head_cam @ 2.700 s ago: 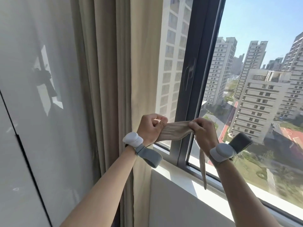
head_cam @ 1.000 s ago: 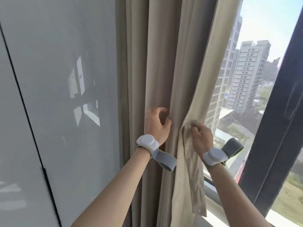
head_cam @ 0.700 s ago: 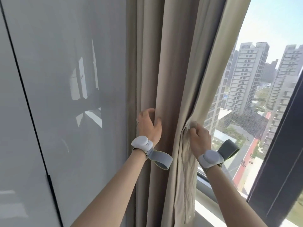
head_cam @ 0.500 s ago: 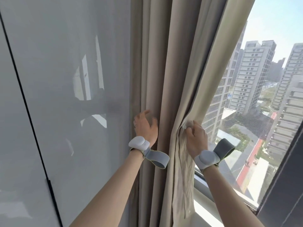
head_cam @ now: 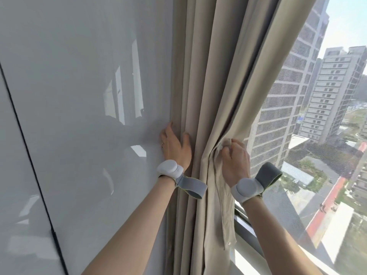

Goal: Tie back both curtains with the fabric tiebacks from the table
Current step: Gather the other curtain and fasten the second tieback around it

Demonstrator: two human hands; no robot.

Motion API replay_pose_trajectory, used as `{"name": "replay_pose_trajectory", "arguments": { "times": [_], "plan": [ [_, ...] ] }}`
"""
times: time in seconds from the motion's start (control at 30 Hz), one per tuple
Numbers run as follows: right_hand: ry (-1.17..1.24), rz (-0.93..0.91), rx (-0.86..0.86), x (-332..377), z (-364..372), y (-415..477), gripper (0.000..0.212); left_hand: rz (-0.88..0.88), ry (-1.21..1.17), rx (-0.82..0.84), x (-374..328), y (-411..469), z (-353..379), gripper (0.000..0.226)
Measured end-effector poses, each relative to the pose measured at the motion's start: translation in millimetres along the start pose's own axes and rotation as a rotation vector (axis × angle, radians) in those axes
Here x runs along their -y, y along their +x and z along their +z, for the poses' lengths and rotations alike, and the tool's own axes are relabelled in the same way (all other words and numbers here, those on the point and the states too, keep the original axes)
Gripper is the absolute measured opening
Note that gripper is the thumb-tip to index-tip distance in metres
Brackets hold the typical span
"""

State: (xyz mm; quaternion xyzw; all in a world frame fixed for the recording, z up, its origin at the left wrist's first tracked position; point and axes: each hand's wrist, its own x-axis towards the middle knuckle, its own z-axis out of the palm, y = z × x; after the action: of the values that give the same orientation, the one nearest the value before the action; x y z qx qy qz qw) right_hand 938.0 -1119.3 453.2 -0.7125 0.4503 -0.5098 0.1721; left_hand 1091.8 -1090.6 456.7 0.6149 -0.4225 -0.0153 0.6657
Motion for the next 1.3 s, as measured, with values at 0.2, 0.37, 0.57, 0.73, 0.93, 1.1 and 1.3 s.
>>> {"name": "replay_pose_trajectory", "arguments": {
  "times": [0.2,0.37,0.57,0.73,0.93,1.1,1.3],
  "plan": [
    [0.048,-0.031,-0.031,3,9,6,0.033,-0.191,-0.149,0.109,-2,8,6,0.061],
    [0.051,0.001,-0.066,4,13,7,0.036,-0.236,-0.198,0.104,-10,8,8,0.039],
    [0.051,0.036,-0.097,8,14,5,0.04,-0.27,-0.328,0.318,-14,2,6,0.058],
    [0.047,0.082,-0.126,10,9,3,0.042,-0.25,-0.435,0.383,-12,2,4,0.039],
    [0.028,0.147,-0.148,12,2,-2,0.039,-0.2,-0.505,0.396,0,-3,9,0.062],
    [-0.032,0.167,-0.169,18,-4,-6,0.038,-0.019,-0.466,0.589,-1,-16,5,0.119],
    [-0.079,0.151,-0.196,24,-17,-20,0.037,0.167,-0.464,0.744,-15,-30,13,0.08]
  ]
}}
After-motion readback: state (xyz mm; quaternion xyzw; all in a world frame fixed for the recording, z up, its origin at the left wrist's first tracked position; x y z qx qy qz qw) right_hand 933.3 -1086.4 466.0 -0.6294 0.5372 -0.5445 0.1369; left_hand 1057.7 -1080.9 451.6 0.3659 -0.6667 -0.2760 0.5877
